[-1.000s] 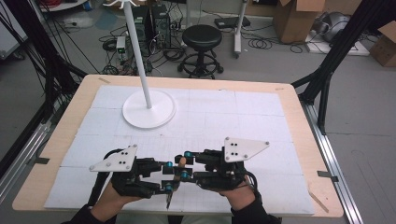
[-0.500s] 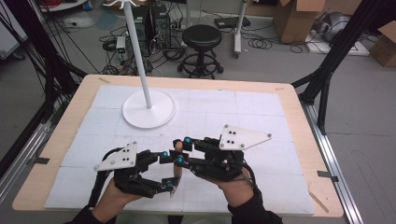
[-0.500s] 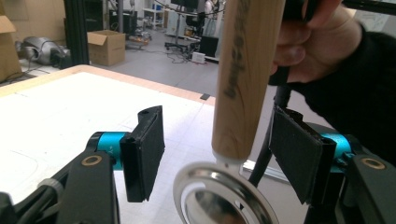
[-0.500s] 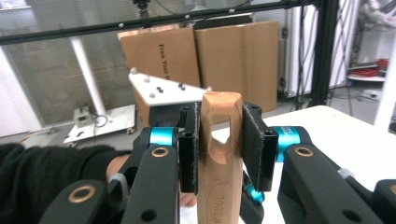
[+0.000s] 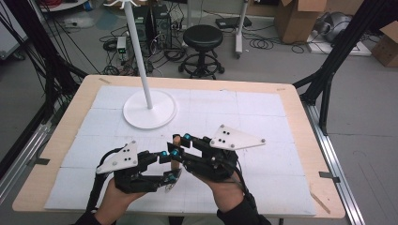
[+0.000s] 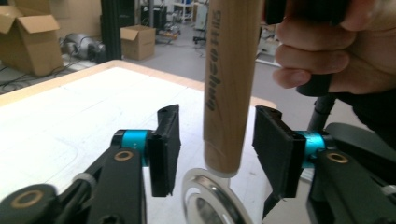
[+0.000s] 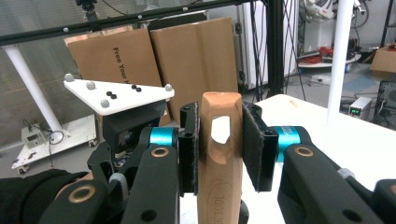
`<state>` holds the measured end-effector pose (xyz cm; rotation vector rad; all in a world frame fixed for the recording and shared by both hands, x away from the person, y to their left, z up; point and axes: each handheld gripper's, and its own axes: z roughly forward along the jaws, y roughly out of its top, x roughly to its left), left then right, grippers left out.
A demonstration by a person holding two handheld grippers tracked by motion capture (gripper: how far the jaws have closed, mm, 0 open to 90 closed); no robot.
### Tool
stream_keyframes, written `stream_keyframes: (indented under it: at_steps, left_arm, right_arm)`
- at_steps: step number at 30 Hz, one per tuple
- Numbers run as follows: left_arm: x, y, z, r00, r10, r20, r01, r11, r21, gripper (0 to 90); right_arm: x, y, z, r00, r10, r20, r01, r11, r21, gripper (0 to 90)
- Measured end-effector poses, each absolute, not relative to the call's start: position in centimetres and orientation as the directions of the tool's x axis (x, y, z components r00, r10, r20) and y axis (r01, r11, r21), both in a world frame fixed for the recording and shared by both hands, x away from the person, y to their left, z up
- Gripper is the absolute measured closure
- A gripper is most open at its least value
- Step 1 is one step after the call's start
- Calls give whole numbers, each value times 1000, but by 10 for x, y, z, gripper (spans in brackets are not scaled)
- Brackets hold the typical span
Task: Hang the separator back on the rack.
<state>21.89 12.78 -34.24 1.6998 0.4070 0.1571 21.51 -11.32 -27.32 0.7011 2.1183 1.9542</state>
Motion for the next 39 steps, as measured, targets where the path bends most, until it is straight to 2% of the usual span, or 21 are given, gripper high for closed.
stream_keyframes:
  at_steps: [7, 14, 16, 17, 19, 20, 21, 26, 29, 35, 39]
  left_arm:
    - [220, 126, -345, 933, 334, -133, 190, -145, 971, 696]
    - [220, 126, -345, 938, 320, -130, 198, -188, 962, 708]
    - [221, 127, -344, 944, 295, -150, 207, -174, 963, 709]
    - [221, 128, -344, 947, 282, -157, 209, -165, 964, 709]
    - [222, 130, -341, 953, 253, -168, 210, -146, 967, 709]
    - [221, 132, -340, 954, 246, -171, 209, -138, 968, 709]
    - [221, 133, -340, 956, 240, -171, 207, -133, 969, 709]
    - [222, 136, -338, 973, 150, -175, 193, -112, 975, 709]
    - [220, 135, -337, 982, 100, -163, 174, -114, 978, 709]
    - [219, 131, -338, 987, 38, -159, 162, -127, 978, 709]
    - [218, 131, -338, 987, 1, -162, 161, -122, 979, 709]
  right_arm:
    - [216, -115, -278, -864, 460, 206, 240, 16, 971, 703]
    - [219, -116, -282, -867, 438, 236, 273, 23, 962, 687]
    - [223, -117, -284, -888, 379, 260, 284, 8, 959, 423]
    - [224, -117, -284, -891, 374, 257, 279, 2, 960, 332]
    - [225, -122, -286, -916, 317, 246, 259, -2, 966, 260]
    - [225, -124, -287, -921, 307, 238, 250, -1, 968, 193]
    - [225, -127, -288, -925, 300, 232, 244, 5, 970, 179]
    - [225, -139, -295, -956, 236, 174, 184, 19, 983, 206]
    - [228, -144, -300, -972, 160, 173, 176, 5, 984, 232]
    - [234, -144, -302, -982, -15, 187, 187, -6, 982, 392]
    - [237, -141, -302, -979, -75, 189, 189, 1, 982, 457]
